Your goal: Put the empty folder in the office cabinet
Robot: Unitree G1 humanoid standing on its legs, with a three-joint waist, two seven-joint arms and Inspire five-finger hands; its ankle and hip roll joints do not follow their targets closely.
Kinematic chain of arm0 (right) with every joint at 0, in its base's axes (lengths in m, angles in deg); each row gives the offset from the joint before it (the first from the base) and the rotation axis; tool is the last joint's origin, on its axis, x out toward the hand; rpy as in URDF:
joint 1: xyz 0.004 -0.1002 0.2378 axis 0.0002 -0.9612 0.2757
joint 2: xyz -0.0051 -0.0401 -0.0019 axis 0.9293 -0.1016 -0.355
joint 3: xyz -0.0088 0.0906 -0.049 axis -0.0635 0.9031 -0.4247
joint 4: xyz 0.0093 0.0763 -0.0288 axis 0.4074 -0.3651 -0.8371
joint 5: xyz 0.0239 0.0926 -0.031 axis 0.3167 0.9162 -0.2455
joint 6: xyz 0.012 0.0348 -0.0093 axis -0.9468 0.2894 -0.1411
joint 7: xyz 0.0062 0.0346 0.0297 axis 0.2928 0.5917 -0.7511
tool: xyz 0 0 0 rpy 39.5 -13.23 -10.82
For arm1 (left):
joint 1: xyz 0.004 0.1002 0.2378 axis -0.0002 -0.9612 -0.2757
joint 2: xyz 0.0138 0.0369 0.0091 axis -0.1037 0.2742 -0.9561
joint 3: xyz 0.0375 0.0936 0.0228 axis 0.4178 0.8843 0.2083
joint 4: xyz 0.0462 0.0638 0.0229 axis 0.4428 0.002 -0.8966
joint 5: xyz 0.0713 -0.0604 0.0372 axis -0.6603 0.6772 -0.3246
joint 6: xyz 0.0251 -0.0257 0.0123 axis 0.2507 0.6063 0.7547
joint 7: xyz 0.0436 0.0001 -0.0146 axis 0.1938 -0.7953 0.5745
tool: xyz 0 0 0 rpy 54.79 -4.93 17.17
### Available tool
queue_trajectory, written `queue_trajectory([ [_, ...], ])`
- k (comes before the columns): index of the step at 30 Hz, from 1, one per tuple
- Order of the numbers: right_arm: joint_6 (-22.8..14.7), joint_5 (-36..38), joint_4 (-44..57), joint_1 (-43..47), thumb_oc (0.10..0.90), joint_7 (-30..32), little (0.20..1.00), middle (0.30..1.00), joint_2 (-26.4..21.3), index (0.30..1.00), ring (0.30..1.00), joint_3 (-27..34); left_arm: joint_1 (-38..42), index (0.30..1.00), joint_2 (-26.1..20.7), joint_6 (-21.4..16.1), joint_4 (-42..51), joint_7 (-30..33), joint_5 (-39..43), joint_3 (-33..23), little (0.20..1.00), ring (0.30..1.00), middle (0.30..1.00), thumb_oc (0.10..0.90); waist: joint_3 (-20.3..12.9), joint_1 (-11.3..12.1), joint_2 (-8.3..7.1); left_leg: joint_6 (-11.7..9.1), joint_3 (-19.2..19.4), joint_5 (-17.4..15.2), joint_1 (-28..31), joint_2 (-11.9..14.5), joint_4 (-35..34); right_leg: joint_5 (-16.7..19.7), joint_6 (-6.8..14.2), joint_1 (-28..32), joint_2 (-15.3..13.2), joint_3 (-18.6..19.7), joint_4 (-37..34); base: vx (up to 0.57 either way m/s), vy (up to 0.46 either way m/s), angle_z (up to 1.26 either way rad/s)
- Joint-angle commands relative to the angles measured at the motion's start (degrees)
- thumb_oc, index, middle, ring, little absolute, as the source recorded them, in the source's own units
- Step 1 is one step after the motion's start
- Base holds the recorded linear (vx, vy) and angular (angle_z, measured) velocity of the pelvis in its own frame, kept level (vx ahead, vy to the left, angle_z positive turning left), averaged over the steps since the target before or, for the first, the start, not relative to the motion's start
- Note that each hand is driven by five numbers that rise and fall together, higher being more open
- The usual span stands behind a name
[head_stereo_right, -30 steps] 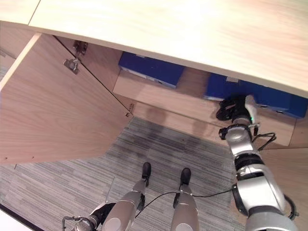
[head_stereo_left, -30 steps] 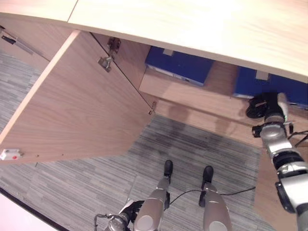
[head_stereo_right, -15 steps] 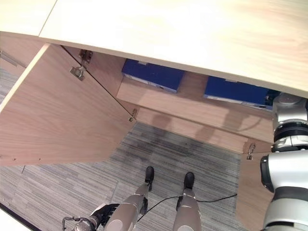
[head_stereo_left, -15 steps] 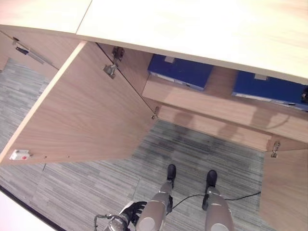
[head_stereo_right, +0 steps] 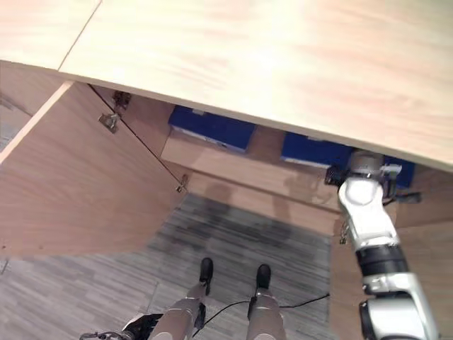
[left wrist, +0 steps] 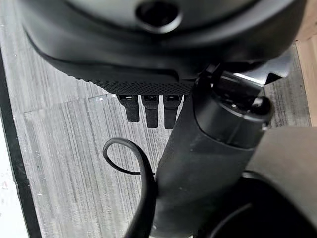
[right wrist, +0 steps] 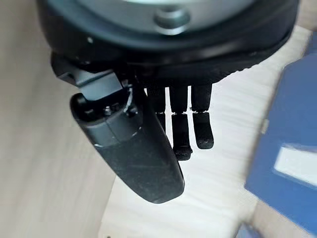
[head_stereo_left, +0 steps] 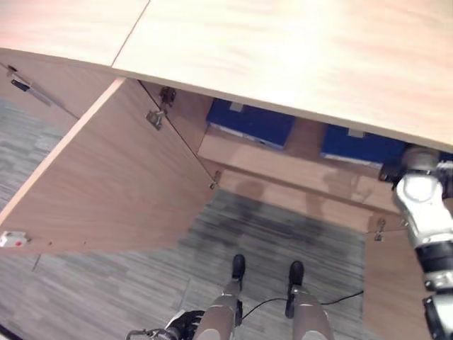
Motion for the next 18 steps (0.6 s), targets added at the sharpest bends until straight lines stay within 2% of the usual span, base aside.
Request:
queue_trajectory([
  [1,-6.6,-3.2,0.8,9.7,0.4,-1.1,0.3,0.3,-5.6,0.3,0.3,-0.7,8.0,0.9,5.1,-2.4,-1.7,1.3,1.0,-0.7,0.9,0.9,0.9,0.8,-4.0,0.8,-1.99,-0.4,-0.2,-11.0,6.0,0.3,-0.2,-0.2,2.6,-1.9,-0.5,0.4,-1.0,0.04,0.01,-0.06],
  [6,-5.9,-4.5,6.0,11.3,0.4,-5.7,0.3,0.3,-2.9,0.3,0.3,-6.0,7.3,0.9,5.4,-1.9,-3.2,1.0,0.5,-1.9,0.9,0.9,0.9,0.8,-5.7,0.9,-3.68,-0.6,0.4,-11.3,7.9,0.8,-0.3,-0.1,2.5,0.8,0.1,0.2,-2.6,0.05,0.02,-0.03],
  [11,-5.0,-5.0,5.5,12.5,0.4,-7.5,0.3,0.3,-0.5,0.3,0.3,-9.2,6.9,0.9,5.7,-1.8,-3.9,1.3,0.1,-2.1,0.9,0.9,0.9,0.8,-6.8,1.3,-4.59,-0.7,0.5,-11.4,8.9,1.1,-0.3,-0.2,2.4,2.3,0.5,-0.4,-3.2,0.05,0.003,-0.03],
  [18,-4.0,-3.2,0.6,15.0,0.4,-9.1,0.3,0.3,5.3,0.3,0.3,-13.5,5.5,0.9,5.4,-2.0,-3.4,2.0,0.2,-1.2,0.9,0.9,0.9,0.8,-7.8,3.5,-6.09,-0.9,-0.6,-11.5,9.3,1.4,-0.4,-0.6,2.3,3.9,0.8,-2.2,-4.0,0.04,-0.003,0.1],
])
